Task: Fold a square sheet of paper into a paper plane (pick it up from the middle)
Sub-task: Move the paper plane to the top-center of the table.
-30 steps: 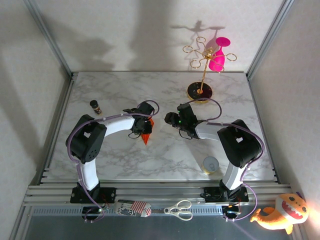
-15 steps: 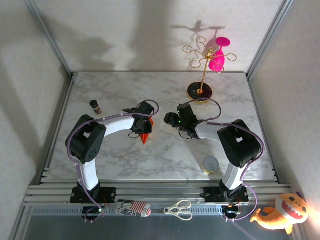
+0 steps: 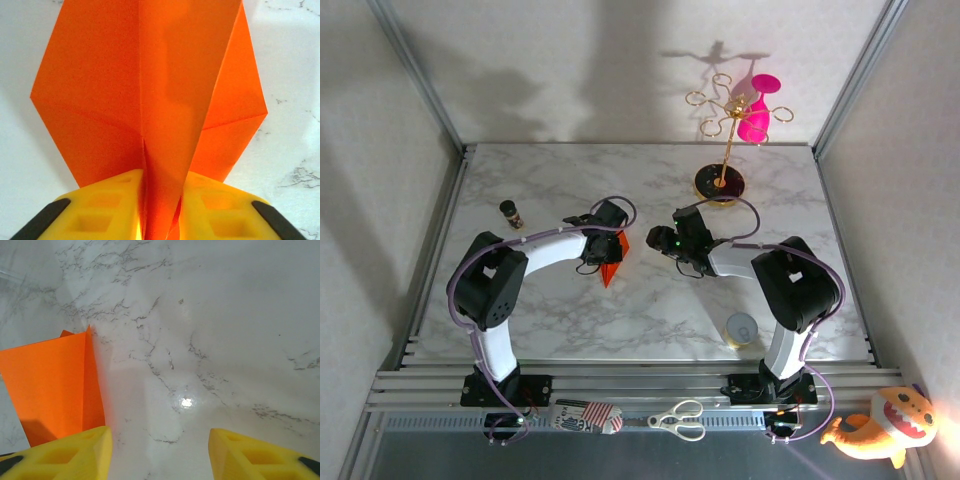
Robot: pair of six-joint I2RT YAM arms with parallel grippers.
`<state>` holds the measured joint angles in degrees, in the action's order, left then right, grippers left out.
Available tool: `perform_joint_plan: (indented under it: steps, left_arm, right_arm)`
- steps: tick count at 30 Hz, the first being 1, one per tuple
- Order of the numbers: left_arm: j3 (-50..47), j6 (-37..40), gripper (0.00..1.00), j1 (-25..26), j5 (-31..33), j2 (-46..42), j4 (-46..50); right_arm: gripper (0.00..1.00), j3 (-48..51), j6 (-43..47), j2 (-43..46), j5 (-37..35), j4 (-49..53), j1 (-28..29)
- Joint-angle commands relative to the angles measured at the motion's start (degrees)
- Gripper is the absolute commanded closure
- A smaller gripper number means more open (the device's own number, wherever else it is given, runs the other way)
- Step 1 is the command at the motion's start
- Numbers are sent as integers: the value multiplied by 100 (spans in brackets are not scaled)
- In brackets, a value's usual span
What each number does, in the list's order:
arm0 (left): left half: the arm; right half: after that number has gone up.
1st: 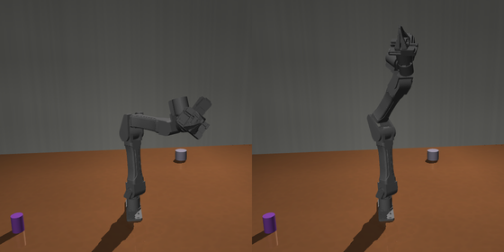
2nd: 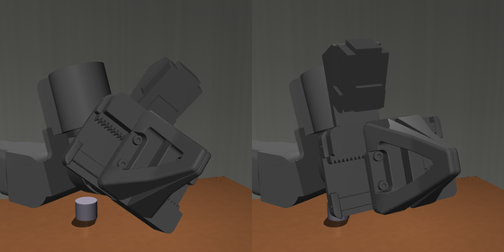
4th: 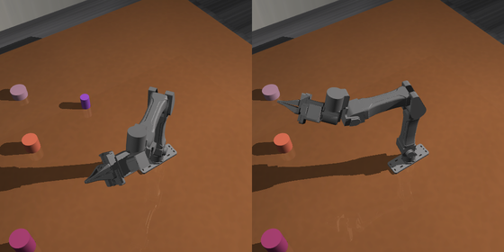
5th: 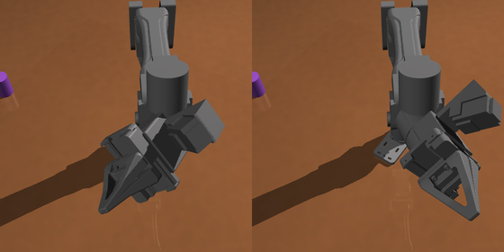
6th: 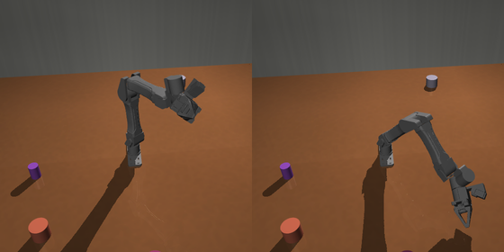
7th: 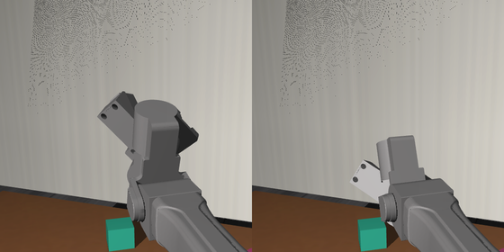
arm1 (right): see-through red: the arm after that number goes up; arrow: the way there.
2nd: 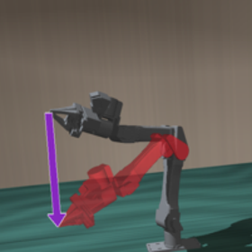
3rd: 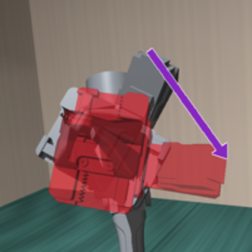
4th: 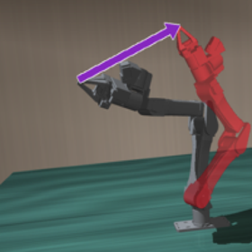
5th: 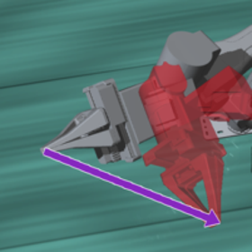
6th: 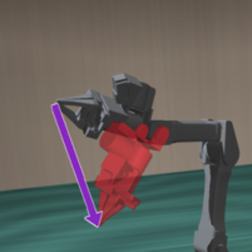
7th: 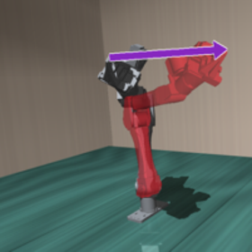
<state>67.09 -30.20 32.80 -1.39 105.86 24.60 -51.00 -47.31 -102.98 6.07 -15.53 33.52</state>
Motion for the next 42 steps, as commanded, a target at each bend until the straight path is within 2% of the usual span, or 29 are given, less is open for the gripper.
perform_joint_plan:
  steps: [1,7,11,17,25,32,39,42]
  left_arm:
    - [164,-21,79,-19,246,-40,91]
    - [221,22,87,-28,286,-17,97]
    - [294,70,96,-78,358,-67,89]
    - [711,381,97,-313,276,112,86]
    - [1913,711,98,-515,174,1138,286]
    - [2745,890,91,-529,191,1797,677]
    - [2881,893,75,-529,244,1972,809]
    - [2908,901,72,-529,214,2030,826]
  right_arm:
    - [46,-169,24,-102,72,77,-19]
    - [47,-208,26,-128,105,92,-20]
    - [47,-218,44,-123,99,112,-18]
    - [45,-126,123,50,-155,171,-21]
    - [38,92,315,533,-750,341,-29]
    - [39,38,326,482,-669,428,-29]
    - [39,11,332,452,-607,393,-30]
    - [39,11,341,445,-583,377,-29]
